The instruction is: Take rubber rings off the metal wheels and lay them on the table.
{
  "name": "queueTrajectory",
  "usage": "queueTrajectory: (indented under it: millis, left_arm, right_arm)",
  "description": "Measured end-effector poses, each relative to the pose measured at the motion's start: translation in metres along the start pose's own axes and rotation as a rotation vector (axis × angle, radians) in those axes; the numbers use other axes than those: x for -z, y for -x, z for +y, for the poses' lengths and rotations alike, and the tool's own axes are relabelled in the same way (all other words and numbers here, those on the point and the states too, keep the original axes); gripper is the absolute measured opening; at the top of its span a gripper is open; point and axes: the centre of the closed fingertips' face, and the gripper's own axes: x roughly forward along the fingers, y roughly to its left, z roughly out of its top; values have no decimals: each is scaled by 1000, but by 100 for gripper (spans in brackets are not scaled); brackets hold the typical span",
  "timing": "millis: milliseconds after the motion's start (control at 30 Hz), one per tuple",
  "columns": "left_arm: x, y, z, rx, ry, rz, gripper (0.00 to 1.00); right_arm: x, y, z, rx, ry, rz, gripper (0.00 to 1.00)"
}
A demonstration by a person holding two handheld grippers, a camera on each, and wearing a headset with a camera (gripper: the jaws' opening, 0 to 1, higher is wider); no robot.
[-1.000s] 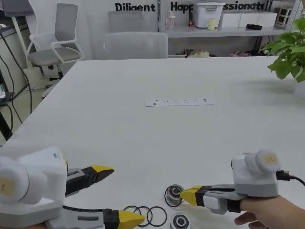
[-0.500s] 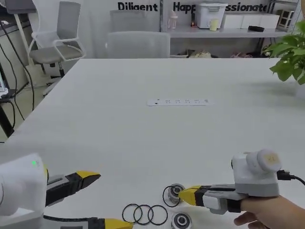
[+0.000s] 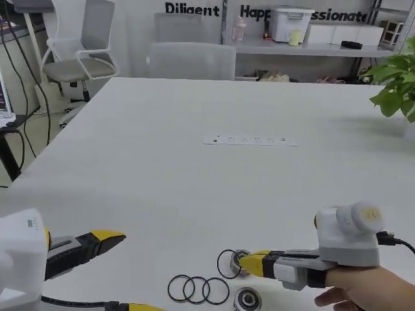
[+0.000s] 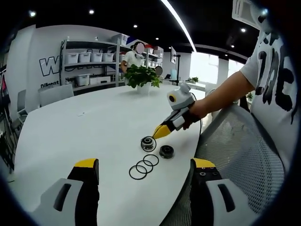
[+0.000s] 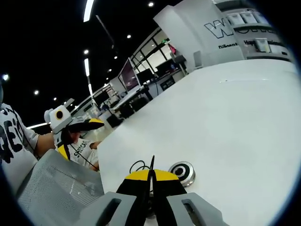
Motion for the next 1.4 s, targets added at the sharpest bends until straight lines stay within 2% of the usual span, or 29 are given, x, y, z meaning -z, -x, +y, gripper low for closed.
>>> queueTrajectory:
  millis: [333, 700, 933, 1400]
  left_arm:
    - [-1, 5, 4, -6, -10, -1, 78]
    - [3, 11, 8, -18, -20, 14, 80]
    - [6, 16, 11, -31, 1, 11, 80]
    - [14, 23, 15, -54, 13, 23, 80]
  right_arm:
    - [2, -17, 20, -46, 3, 20, 0]
    - [5, -34, 32, -74, 8, 42, 0]
    - [9, -49, 42, -97, 14, 55, 0]
    - [12, -70, 46, -104, 8, 67, 0]
